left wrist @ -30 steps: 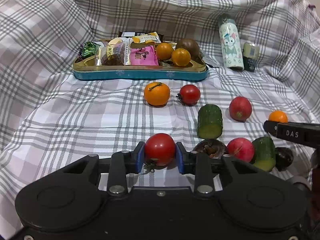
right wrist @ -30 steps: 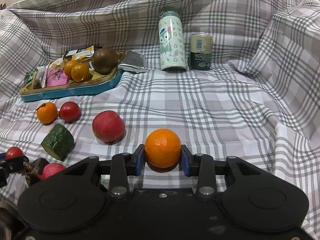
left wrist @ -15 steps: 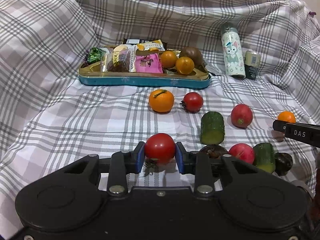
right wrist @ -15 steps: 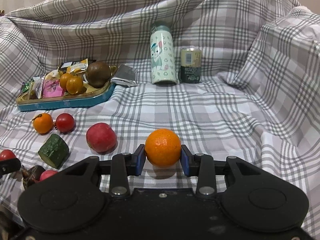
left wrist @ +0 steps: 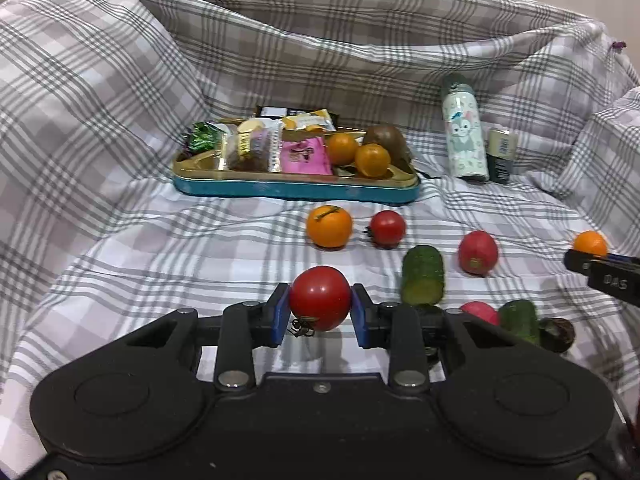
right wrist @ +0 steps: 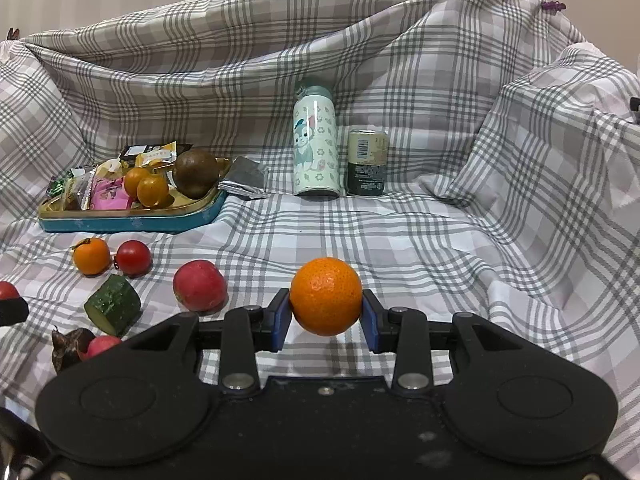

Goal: Organize fruits
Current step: 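Close the right tool on the tangerine while the left tool grasps the tomato, then carry the tangerine and tomato back over the steel tray with both tools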

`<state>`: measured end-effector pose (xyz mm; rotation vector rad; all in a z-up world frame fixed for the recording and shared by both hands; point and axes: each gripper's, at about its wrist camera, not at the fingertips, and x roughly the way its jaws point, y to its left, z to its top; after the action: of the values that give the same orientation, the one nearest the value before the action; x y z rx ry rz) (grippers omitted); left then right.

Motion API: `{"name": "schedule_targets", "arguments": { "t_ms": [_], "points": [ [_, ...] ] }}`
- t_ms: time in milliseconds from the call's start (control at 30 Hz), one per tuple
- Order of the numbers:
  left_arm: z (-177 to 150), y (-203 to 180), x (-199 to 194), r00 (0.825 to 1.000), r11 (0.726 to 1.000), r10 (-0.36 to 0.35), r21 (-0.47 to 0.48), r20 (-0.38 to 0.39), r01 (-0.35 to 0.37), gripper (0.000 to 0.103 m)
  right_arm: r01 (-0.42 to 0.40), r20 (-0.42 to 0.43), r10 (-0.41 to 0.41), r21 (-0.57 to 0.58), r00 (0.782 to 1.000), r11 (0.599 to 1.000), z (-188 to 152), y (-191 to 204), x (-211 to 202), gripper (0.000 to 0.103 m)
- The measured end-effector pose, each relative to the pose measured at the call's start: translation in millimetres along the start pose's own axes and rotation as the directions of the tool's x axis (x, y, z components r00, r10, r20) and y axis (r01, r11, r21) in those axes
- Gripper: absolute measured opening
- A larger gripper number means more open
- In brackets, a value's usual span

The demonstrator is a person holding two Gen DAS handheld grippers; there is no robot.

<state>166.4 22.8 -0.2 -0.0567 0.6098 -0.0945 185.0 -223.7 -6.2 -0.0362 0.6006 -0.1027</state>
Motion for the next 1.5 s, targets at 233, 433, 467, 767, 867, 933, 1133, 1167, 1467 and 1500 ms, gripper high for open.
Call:
{"name": "schedule_targets", "arguments": {
  "t_ms": [233,433,467,767,867,933,1133,1167,1467,1500],
  "points": [
    [-3,-2,-11,0.999,0.998,0.049,0.035,0.019,-0.049,0.04,-0.017,-0.018,0.018,0.045,1.0,0.999,-5,-10,-20,0.038],
    [-9,3,-40,0.999,0.999,0.042,-0.014,0.027,-0.041,0.04,-0.03,-0.026,0.032,0.067,0.999,0.997,-14,-17,-46,0.038],
    [-11,4,-45,0.999,0.999,0.043,-0.025,0.021,-0.043,0.04,-0.033,-0.026,0.034,0.065,0.999,0.997,-16,-17,-51,0.038],
    [-39,5,-74,0.997,0.998,0.053,-0.02,-0.056,-0.054,0.04,-0.091,-0.023,0.091,0.017,0.996,0.996,-40,-15,-99,0.038],
    [-49,-1,-88,0.998,1.0,0.025,-0.007,-0.063,-0.025,0.04,-0.121,-0.03,0.122,0.017,0.992,0.992,-48,-15,-115,0.038],
    [-56,-7,-95,0.997,1.0,0.007,0.009,-0.076,-0.006,0.04,-0.151,-0.047,0.152,0.024,0.987,0.988,-54,-15,-123,0.038],
    [-68,-21,-99,0.992,0.998,-0.036,0.046,-0.123,0.042,0.04,-0.225,-0.087,0.224,0.0,0.971,0.974,-64,-8,-136,0.038],
    [-68,-22,-98,0.991,0.998,-0.04,0.048,-0.13,0.046,0.04,-0.233,-0.092,0.231,-0.013,0.969,0.972,-65,-6,-136,0.038],
    [-73,-22,-94,0.983,0.997,-0.058,0.042,-0.172,0.066,0.041,-0.259,-0.15,0.247,-0.069,0.957,0.963,-69,5,-129,0.038],
    [-74,-23,-94,0.983,0.997,-0.058,0.05,-0.171,0.067,0.041,-0.258,-0.152,0.245,-0.076,0.958,0.963,-68,7,-128,0.038]
  ]
}}
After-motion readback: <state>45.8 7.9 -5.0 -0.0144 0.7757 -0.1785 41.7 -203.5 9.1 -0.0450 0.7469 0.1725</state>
